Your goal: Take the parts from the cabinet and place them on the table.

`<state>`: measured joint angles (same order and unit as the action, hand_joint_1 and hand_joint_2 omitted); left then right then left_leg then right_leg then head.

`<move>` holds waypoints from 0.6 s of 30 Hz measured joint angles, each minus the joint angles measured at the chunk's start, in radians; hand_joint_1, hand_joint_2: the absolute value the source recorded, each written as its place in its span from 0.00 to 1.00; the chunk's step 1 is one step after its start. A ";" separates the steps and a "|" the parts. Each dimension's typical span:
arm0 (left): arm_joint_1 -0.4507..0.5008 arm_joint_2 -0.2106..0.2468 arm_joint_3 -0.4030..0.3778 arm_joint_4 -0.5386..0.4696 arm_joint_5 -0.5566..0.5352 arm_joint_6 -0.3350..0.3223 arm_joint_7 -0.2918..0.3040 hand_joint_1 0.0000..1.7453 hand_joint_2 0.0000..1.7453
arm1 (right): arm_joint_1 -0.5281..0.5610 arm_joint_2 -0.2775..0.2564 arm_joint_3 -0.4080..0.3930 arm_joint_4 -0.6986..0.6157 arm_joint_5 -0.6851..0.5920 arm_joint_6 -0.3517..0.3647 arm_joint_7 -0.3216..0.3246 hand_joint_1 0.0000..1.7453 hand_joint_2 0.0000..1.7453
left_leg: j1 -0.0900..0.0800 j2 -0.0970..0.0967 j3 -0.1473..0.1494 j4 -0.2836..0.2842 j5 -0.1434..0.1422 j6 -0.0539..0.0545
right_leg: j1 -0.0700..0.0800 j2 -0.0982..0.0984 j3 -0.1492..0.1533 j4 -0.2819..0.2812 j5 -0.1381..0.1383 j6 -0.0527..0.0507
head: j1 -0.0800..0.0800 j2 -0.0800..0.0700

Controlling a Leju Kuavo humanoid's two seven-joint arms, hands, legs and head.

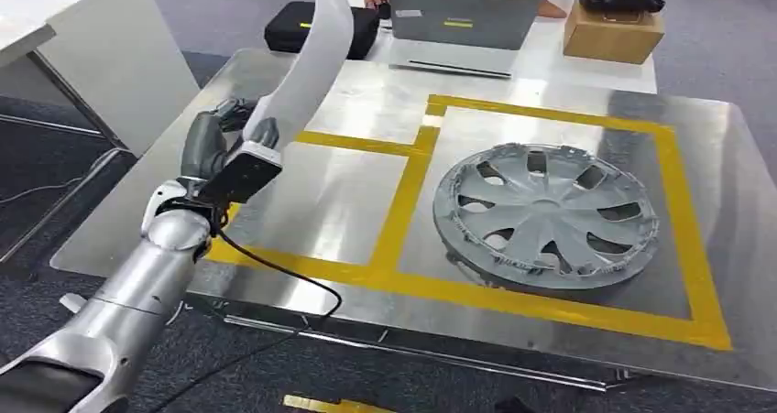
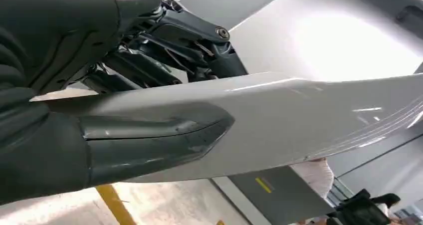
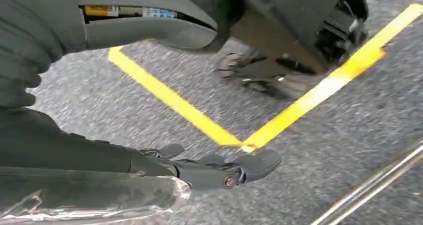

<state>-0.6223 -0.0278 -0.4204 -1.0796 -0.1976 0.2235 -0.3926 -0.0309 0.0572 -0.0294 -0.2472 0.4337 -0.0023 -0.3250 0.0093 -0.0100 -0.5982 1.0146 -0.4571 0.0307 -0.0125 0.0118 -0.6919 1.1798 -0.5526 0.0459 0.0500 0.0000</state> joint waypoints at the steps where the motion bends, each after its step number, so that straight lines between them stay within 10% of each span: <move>1: 0.002 0.000 0.000 0.000 0.004 0.001 0.001 1.00 1.00 | 0.000 0.000 0.001 0.000 -0.001 0.000 0.000 0.00 1.00 | -0.001 0.003 0.000 0.000 -0.001 0.001 | 0.000 -0.003 -0.037 0.076 -0.030 0.002 | 0.000 0.000; 4: 0.007 -0.001 0.004 0.000 0.027 0.010 0.004 1.00 1.00 | 0.004 0.001 0.002 0.000 -0.005 -0.003 0.003 0.00 1.00 | -0.003 0.007 0.000 0.001 -0.001 0.002 | 0.000 -0.004 -0.052 0.101 -0.007 0.002 | 0.001 0.000; 7: 0.004 -0.005 0.015 0.000 0.042 0.026 0.008 1.00 1.00 | 0.004 0.000 0.002 0.000 -0.008 -0.003 0.002 0.00 1.00 | -0.004 0.008 0.004 0.001 -0.004 -0.003 | 0.003 -0.014 0.077 -0.153 0.093 -0.011 | 0.001 0.000; 13: 0.009 -0.002 0.042 -0.002 0.064 0.055 0.013 1.00 1.00 | 0.012 0.016 0.003 0.000 -0.029 -0.038 0.004 0.00 1.00 | -0.006 0.008 -0.007 0.016 -0.021 -0.035 | 0.003 -0.011 0.099 -0.180 0.093 -0.034 | -0.002 0.000; 16: 0.018 0.002 0.061 -0.003 0.076 0.081 0.003 1.00 1.00 | 0.012 0.021 0.002 0.000 -0.037 -0.052 0.006 0.00 1.00 | -0.005 0.008 -0.093 0.209 -0.124 -0.045 | 0.003 -0.010 0.099 -0.181 0.092 -0.044 | -0.004 0.000; 18: 0.035 0.004 0.073 -0.003 0.084 0.092 -0.001 1.00 1.00 | 0.016 0.023 0.003 0.000 -0.041 -0.053 0.005 0.00 1.00 | -0.004 0.008 -0.141 0.301 -0.140 -0.048 | 0.003 -0.007 0.099 -0.180 0.092 -0.045 | -0.004 0.000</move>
<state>-0.5871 -0.0237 -0.3472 -1.0822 -0.1133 0.3155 -0.3937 -0.0153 0.0797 -0.0267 -0.2468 0.3925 -0.0553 -0.3197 0.0054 -0.0021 -0.7390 1.3153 -0.5972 -0.0176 -0.0091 0.0047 -0.5928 0.9996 -0.4605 0.0012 0.0458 0.0000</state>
